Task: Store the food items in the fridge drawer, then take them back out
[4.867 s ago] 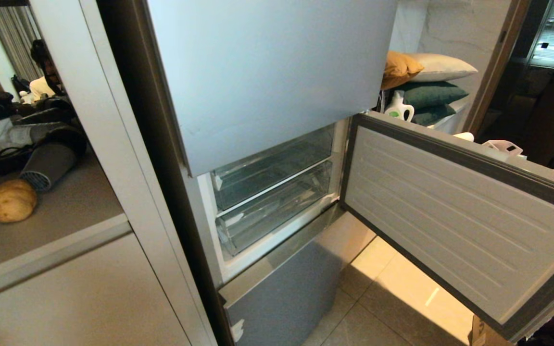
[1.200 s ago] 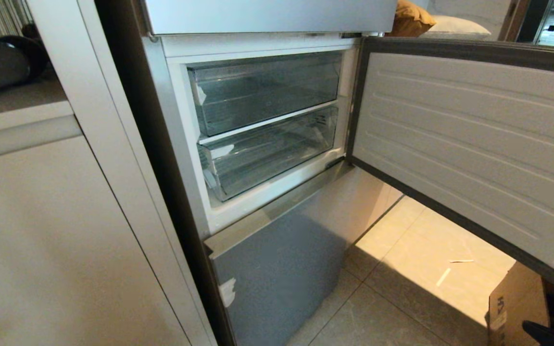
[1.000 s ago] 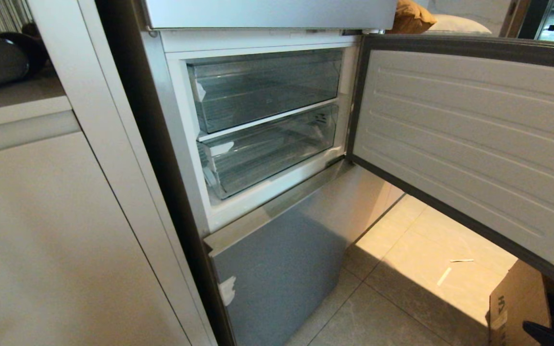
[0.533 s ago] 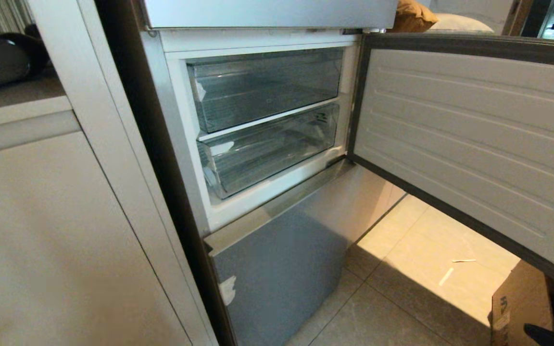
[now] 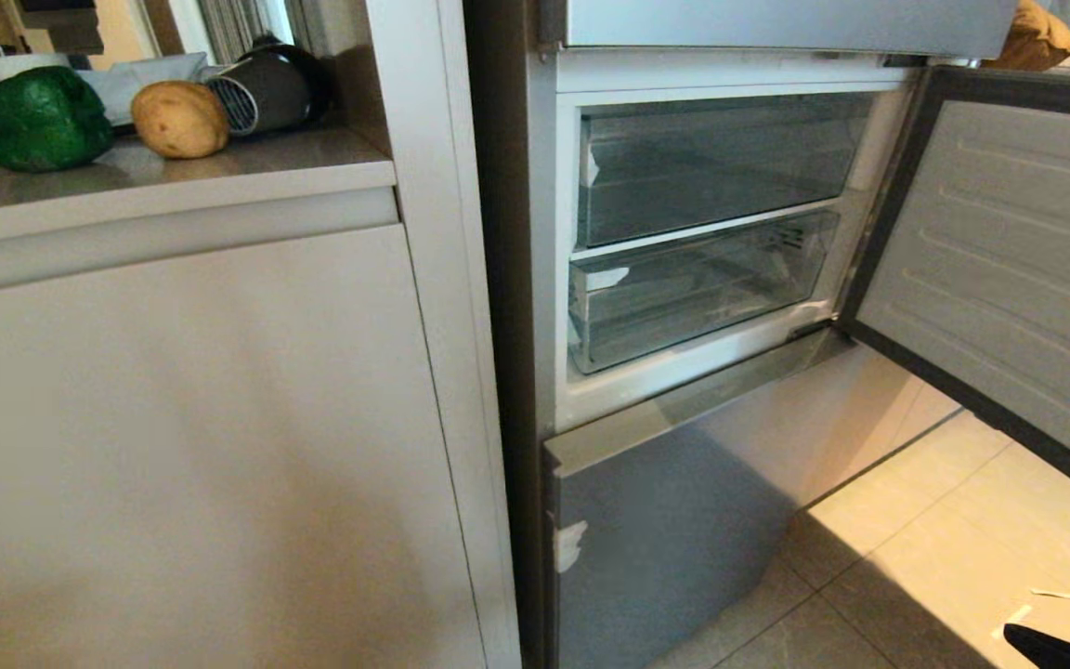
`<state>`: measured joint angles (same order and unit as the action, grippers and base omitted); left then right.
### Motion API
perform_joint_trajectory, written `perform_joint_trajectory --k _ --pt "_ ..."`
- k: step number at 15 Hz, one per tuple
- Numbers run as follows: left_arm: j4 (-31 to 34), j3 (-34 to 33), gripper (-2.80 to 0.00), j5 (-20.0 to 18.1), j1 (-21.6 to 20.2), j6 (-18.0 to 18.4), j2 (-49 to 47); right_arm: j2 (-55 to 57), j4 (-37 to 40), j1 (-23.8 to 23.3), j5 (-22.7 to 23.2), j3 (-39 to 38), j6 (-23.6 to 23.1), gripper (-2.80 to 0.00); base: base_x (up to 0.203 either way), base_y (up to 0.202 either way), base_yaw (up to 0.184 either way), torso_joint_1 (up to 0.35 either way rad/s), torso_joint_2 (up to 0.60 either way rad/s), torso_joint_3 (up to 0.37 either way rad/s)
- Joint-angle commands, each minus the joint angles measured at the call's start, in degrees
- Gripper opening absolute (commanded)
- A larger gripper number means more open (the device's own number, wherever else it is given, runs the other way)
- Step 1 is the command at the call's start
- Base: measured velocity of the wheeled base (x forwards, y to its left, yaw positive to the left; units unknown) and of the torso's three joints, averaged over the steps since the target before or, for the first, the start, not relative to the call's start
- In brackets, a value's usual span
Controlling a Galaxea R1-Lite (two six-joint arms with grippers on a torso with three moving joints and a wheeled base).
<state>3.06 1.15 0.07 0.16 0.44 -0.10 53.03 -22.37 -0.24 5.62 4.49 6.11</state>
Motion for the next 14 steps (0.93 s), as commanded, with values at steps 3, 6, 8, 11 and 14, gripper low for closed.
perform_joint_trajectory --k 3,6,8,11,14 --pt "0.0 0.0 -2.8 0.0 0.0 0.0 0.0 2.0 -0.3 -0.1 0.3 4.0 0.4 -2.8 0.0 0.0 0.0 0.0 0.0 0.0" --pt "0.0 0.0 -2.8 0.0 0.0 0.0 0.0 6.3 -1.1 -1.1 -0.2 9.9 0.2 -2.8 0.0 0.0 0.0 0.0 0.0 0.0" --pt "0.0 0.0 -2.8 0.0 0.0 0.0 0.0 9.9 -4.7 -3.8 -0.3 11.8 0.4 -2.8 0.0 0.0 0.0 0.0 0.0 0.0" --pt "0.0 0.0 -2.8 0.0 0.0 0.0 0.0 18.6 -14.9 -6.1 -0.2 13.0 2.2 -2.8 0.0 0.0 0.0 0.0 0.0 0.0" --pt "0.0 0.0 -2.8 0.0 0.0 0.0 0.0 26.5 -24.2 -6.6 -0.1 13.0 2.7 -2.8 0.0 0.0 0.0 0.0 0.0 0.0"
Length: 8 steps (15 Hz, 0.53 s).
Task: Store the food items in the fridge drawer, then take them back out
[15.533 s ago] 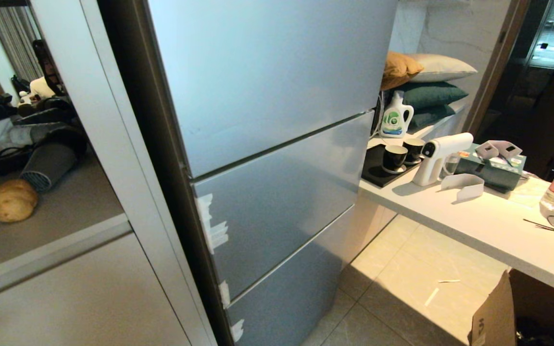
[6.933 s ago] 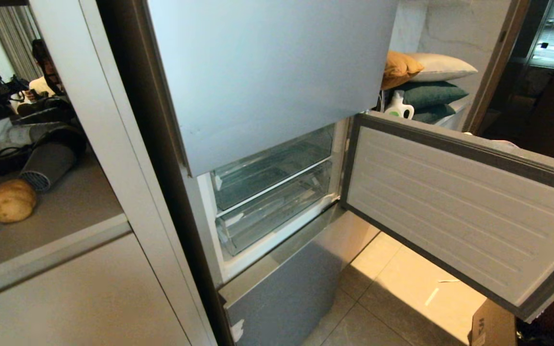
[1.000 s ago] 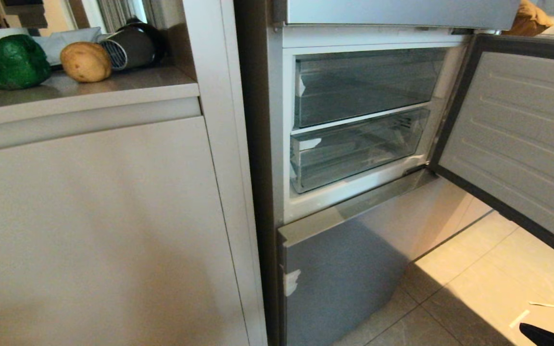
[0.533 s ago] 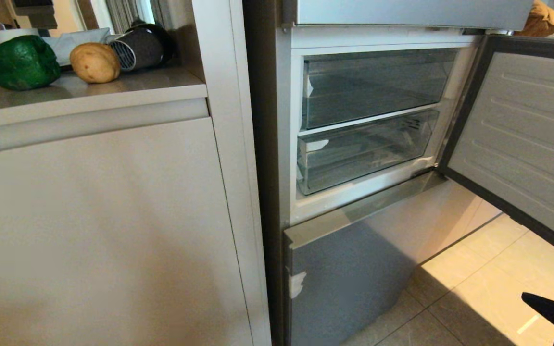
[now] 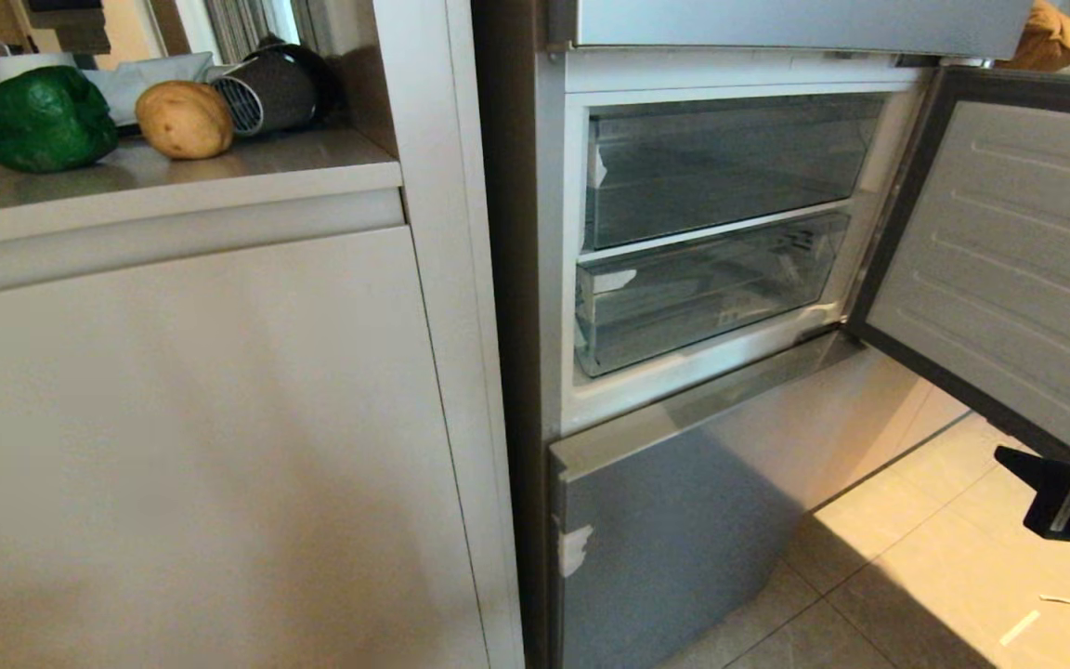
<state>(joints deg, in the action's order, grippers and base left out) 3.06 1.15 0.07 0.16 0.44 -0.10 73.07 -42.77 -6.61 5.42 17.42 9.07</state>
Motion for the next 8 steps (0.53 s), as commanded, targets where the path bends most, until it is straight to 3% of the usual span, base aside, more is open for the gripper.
perform_joint_trajectory --k 1,4,8 --pt "0.0 0.0 -2.8 0.0 0.0 0.0 0.0 8.9 -6.8 -0.2 0.1 0.6 -1.0 -2.8 0.0 0.0 0.0 0.0 0.0 0.0" --pt "0.0 0.0 -2.8 0.0 0.0 0.0 0.0 17.2 -13.1 -0.3 0.0 6.0 -2.6 -2.8 0.0 0.0 0.0 0.0 0.0 0.0" --pt "0.0 0.0 -2.8 0.0 0.0 0.0 0.0 24.5 -15.8 -1.0 0.2 13.8 -5.9 -2.8 0.0 0.0 0.0 0.0 0.0 0.0"
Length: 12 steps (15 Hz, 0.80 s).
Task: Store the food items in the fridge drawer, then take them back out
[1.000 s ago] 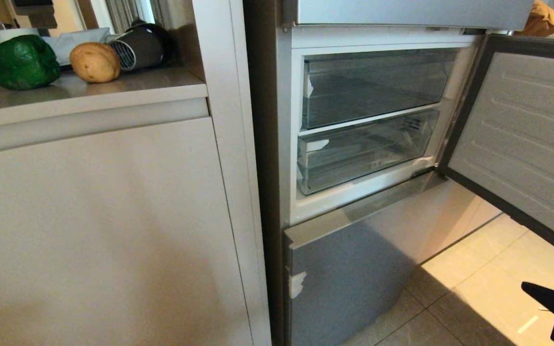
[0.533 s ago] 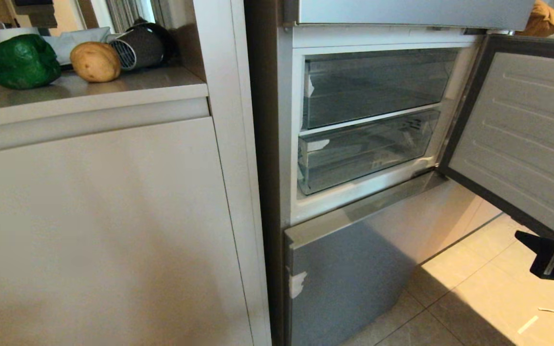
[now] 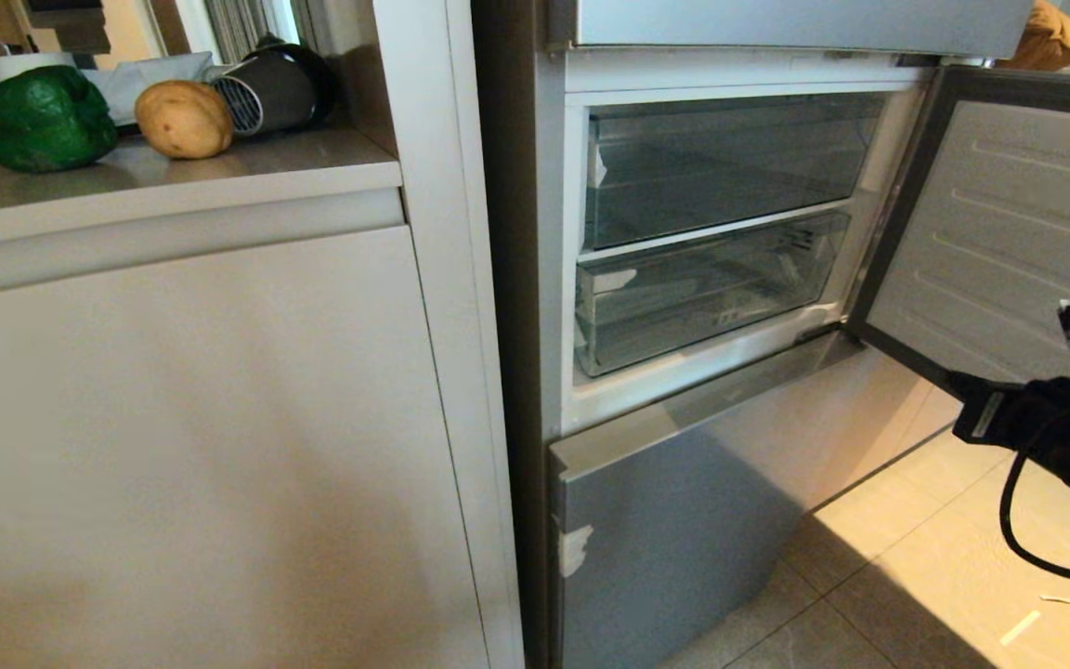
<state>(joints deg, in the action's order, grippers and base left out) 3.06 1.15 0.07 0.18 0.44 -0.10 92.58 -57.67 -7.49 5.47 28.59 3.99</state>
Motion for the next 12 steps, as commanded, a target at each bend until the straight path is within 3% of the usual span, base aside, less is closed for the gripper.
perform_joint_trajectory --k 1,2,4,7,9,12 --pt "0.0 0.0 -2.8 0.0 0.0 0.0 0.0 7.0 -2.3 -0.1 0.2 3.5 -3.6 -2.8 0.0 0.0 0.0 0.0 0.0 0.0" --pt "0.0 0.0 -2.8 0.0 0.0 0.0 0.0 8.7 -4.6 0.0 1.1 3.8 -8.2 -2.8 0.0 0.0 0.0 0.0 0.0 0.0" --pt "0.0 0.0 -2.8 0.0 0.0 0.0 0.0 11.6 -7.9 2.0 7.1 3.3 -15.8 -2.8 0.0 0.0 0.0 0.0 0.0 0.0" --pt "0.0 0.0 -2.8 0.0 0.0 0.0 0.0 18.4 -18.7 7.1 7.5 4.6 -16.7 -2.8 0.0 0.0 0.0 0.0 0.0 0.0" --pt "0.0 0.0 -2.8 0.0 0.0 0.0 0.0 21.4 -23.8 13.2 4.8 5.5 -17.3 -2.8 0.0 0.0 0.0 0.0 0.0 0.0" --pt "0.0 0.0 -2.8 0.0 0.0 0.0 0.0 21.8 -23.6 21.7 -3.2 10.4 -16.3 -2.8 0.0 0.0 0.0 0.0 0.0 0.0"
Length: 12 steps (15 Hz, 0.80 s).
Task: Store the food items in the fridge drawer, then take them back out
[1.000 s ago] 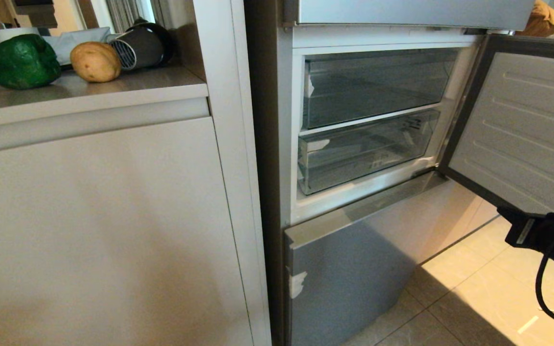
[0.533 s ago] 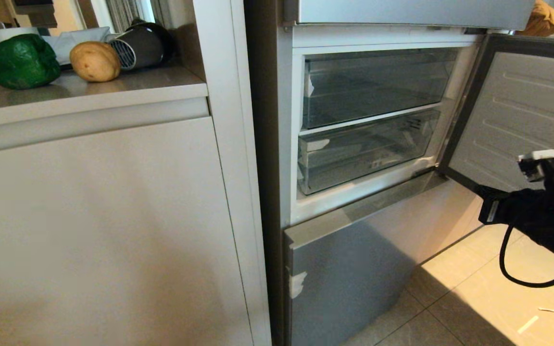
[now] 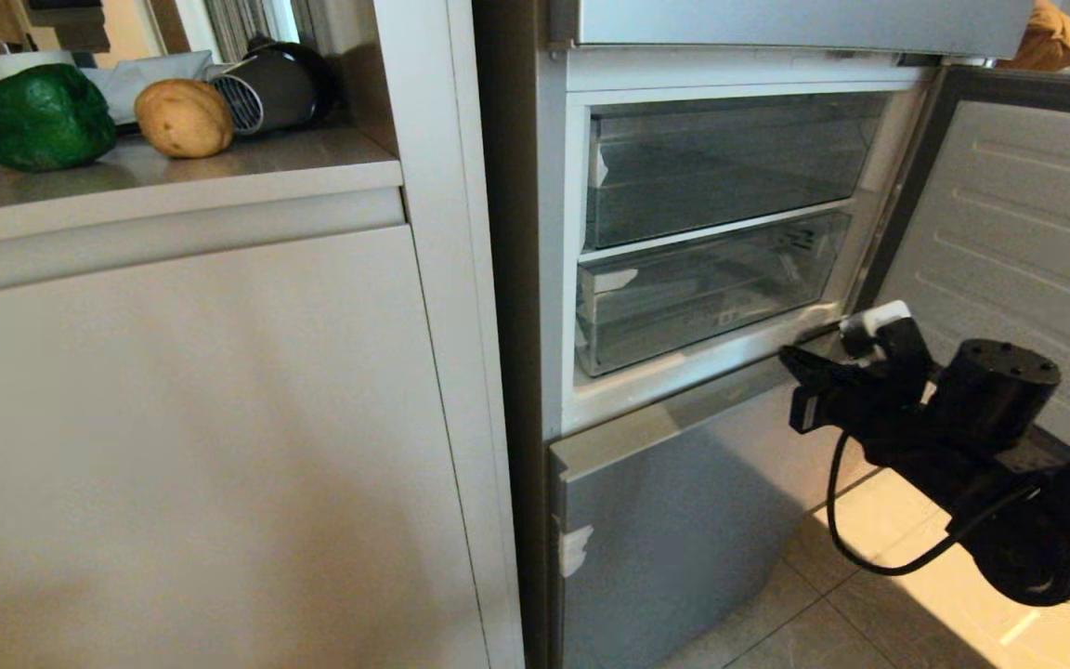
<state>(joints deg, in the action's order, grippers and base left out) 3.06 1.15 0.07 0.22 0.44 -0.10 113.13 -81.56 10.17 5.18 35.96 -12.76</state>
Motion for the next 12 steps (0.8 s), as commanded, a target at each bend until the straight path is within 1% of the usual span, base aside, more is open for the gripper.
perform_joint_trajectory --k 1,2,3,5,7,9,11,12 --pt "0.0 0.0 -2.8 0.0 0.0 0.0 0.0 0.8 2.5 6.0 -5.7 6.5 1.8 -2.8 0.0 0.0 0.0 0.0 0.0 0.0" --pt "0.0 0.0 -2.8 0.0 0.0 0.0 0.0 0.1 6.4 8.1 -7.7 9.7 3.6 -2.8 0.0 0.0 0.0 0.0 0.0 0.0" --pt "0.0 0.0 -2.8 0.0 0.0 0.0 0.0 -1.0 12.8 9.7 -8.6 11.6 5.6 -2.8 0.0 0.0 0.0 0.0 0.0 0.0" --pt "0.0 0.0 -2.8 0.0 0.0 0.0 0.0 -5.0 25.8 11.6 -9.2 13.3 9.9 -2.8 0.0 0.0 0.0 0.0 0.0 0.0" --pt "0.0 0.0 -2.8 0.0 0.0 0.0 0.0 -9.7 36.6 13.4 -9.0 14.8 14.0 -2.8 0.0 0.0 0.0 0.0 0.0 0.0" --pt "0.0 0.0 -2.8 0.0 0.0 0.0 0.0 -13.0 39.8 15.9 -8.7 15.9 17.3 -2.8 0.0 0.0 0.0 0.0 0.0 0.0" --pt "0.0 0.0 -2.8 0.0 0.0 0.0 0.0 -14.2 40.1 16.3 -8.4 16.8 17.7 -2.8 0.0 0.0 0.0 0.0 0.0 0.0" --pt "0.0 0.0 -2.8 0.0 0.0 0.0 0.0 -14.1 40.2 16.3 -6.8 16.9 17.5 0.0 0.0 0.0 0.0 0.0 0.0 0.0"
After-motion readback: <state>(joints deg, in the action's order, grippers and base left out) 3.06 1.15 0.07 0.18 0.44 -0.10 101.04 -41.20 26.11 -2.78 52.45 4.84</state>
